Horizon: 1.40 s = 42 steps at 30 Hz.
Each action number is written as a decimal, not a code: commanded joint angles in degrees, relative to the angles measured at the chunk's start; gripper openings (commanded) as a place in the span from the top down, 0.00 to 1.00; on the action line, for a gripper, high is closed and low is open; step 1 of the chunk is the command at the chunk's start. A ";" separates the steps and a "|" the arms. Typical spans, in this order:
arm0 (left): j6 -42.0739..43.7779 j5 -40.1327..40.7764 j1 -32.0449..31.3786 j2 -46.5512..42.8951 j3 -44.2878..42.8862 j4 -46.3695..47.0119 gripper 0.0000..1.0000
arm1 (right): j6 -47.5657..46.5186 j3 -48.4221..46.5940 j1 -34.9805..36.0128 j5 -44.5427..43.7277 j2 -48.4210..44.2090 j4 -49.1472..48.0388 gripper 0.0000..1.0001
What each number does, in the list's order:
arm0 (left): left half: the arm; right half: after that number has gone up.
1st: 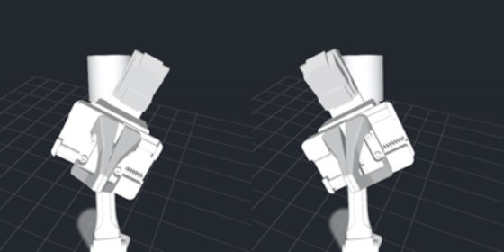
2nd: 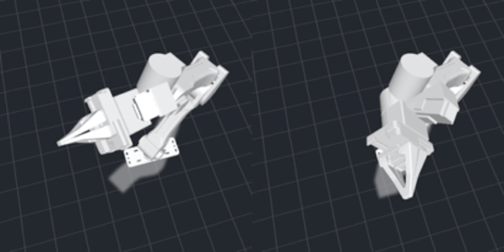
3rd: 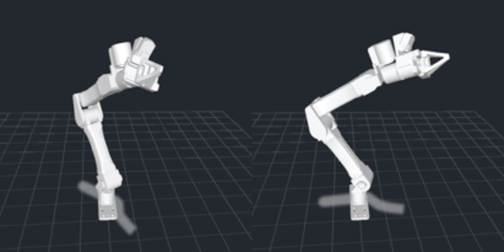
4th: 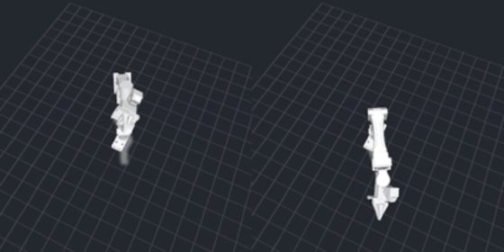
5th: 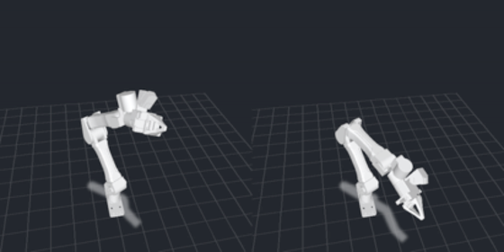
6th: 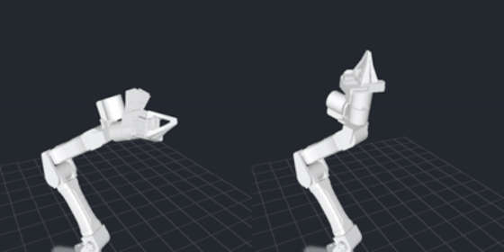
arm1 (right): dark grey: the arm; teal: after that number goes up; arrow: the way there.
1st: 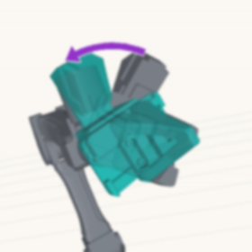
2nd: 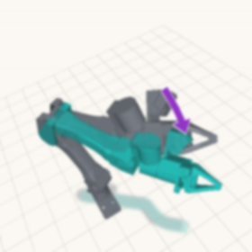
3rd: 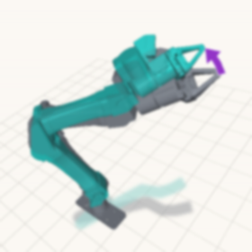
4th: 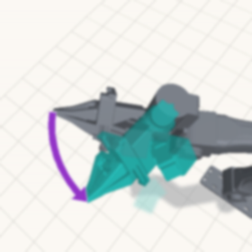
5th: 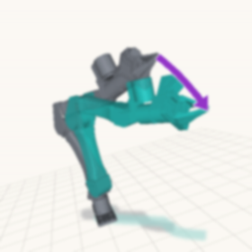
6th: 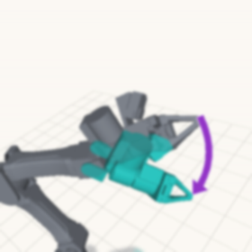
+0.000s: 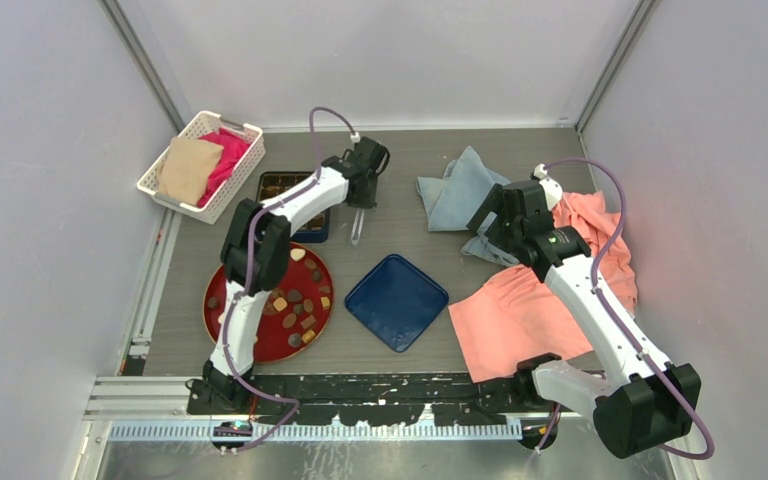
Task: Pack the chocolate
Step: Pick up the clamp from the center of the board, then pick up the fake chocolate from the plate.
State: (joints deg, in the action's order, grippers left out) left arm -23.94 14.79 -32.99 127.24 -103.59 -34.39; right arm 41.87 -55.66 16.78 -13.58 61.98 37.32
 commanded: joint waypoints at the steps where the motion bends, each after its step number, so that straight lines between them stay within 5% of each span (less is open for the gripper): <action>1: 8.24 -2.26 -0.28 -5.46 -11.46 -5.53 1.00 | -0.76 -0.66 0.18 -0.40 -1.58 -2.34 0.04; 6: 10.24 -8.34 -0.27 -5.80 -16.53 -18.89 0.99 | -0.65 -0.55 0.19 -0.40 -1.67 -2.42 0.04; 18: 9.64 -14.25 -0.28 -18.82 -2.45 -20.36 0.70 | -0.38 -0.35 0.19 1.58 -0.62 -3.78 0.05; 35: 8.54 -15.70 -0.78 -33.57 7.56 -26.08 0.69 | -0.23 1.27 0.18 1.48 -2.23 -3.74 0.05; 42: 4.95 -6.04 -0.83 -44.03 18.51 -33.85 0.68 | 0.09 2.07 0.19 1.70 -2.17 -4.65 0.05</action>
State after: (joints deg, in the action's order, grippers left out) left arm -16.03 2.48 -33.69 90.24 -89.65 -62.17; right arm 41.93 -54.06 16.78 -11.90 60.60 35.64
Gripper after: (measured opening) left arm 0.325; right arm 0.954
